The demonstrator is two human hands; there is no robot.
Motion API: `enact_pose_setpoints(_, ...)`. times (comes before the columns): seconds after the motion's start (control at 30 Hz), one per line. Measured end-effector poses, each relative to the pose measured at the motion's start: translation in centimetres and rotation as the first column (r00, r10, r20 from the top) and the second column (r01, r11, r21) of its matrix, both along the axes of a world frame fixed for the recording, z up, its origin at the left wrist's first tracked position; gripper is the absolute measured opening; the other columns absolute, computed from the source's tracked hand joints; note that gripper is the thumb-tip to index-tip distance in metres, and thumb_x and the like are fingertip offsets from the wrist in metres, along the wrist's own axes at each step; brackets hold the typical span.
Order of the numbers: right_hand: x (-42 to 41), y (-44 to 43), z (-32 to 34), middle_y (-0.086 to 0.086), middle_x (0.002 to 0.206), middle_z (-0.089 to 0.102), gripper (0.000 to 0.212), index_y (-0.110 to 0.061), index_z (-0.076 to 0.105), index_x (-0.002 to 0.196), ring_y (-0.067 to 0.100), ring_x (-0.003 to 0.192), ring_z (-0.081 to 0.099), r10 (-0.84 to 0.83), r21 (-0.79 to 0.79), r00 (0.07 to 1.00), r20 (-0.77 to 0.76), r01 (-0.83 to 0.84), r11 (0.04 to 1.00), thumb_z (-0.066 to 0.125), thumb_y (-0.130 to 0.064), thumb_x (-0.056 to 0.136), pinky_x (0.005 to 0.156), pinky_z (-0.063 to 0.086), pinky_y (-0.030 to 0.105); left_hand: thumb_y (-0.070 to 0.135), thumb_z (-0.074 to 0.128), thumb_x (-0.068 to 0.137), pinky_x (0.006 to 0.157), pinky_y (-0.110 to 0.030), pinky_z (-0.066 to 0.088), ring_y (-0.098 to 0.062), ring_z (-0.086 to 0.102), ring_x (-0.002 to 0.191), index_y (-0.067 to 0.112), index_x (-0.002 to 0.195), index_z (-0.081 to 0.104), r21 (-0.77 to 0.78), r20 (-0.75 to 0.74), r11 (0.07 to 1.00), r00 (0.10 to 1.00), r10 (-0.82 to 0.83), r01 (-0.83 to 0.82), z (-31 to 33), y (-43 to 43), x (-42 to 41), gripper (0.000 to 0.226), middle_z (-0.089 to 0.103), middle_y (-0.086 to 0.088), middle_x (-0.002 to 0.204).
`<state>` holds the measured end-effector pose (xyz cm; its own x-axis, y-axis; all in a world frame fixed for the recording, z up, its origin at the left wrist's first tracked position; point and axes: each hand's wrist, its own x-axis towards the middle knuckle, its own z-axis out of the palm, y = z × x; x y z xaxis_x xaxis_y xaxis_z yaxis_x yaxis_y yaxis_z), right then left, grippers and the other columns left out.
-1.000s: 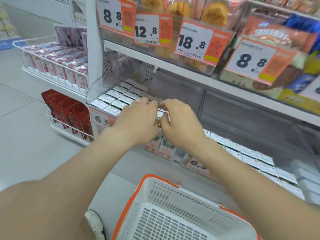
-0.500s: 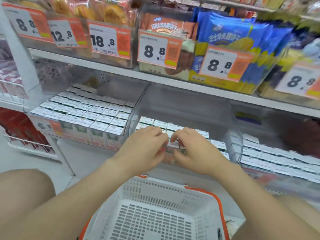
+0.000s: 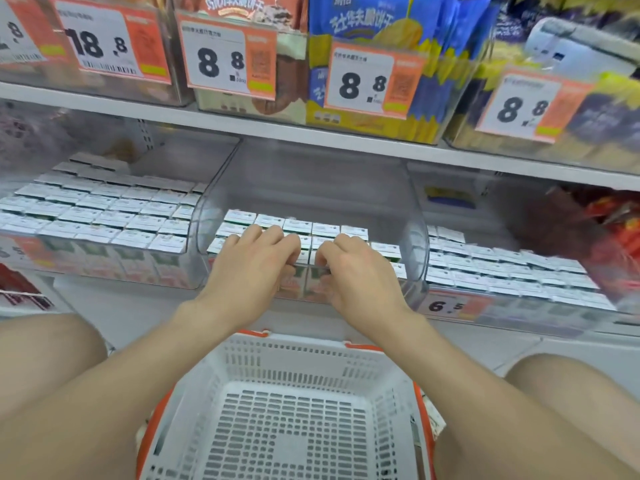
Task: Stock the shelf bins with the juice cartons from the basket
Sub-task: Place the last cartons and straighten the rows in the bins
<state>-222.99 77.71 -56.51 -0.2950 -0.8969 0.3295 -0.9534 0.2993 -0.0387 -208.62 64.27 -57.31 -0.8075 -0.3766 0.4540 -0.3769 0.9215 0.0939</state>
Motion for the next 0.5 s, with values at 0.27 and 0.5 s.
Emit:
enact_pose_setpoints(0.27, -0.7, -0.7, 0.7, 0.001, 0.093, 0.058, 0.044, -0.018, 0.064, 0.097, 0.029, 0.085, 0.056, -0.004, -0.073, 1.0, -0.015, 0.003, 0.997, 0.081, 0.002, 0.062, 0.064, 0.043, 0.037, 0.022, 0.075, 0.094, 0.073, -0.038, 0.028, -0.025, 0.045, 0.089, 0.029, 0.093, 0.052, 0.024, -0.068, 0.994, 0.992, 0.104, -0.103, 0.4, -0.2, -0.8, 0.024, 0.05, 0.011, 0.092)
enact_pose_setpoints(0.5, -1.6, -2.5, 0.2, 0.002, 0.099, 0.058, 0.041, -0.019, 0.059, 0.108, 0.028, 0.09, 0.054, -0.022, 0.026, 0.996, -0.087, 0.024, 0.999, 0.082, -0.005, 0.076, 0.066, 0.034, 0.036, 0.022, 0.076, 0.094, 0.079, -0.037, 0.024, -0.028, 0.049, 0.094, 0.028, 0.095, 0.058, 0.061, -0.049, 0.989, 0.989, 0.137, -0.134, -0.1, -1.3, -2.3, 0.019, 0.055, 0.008, 0.097)
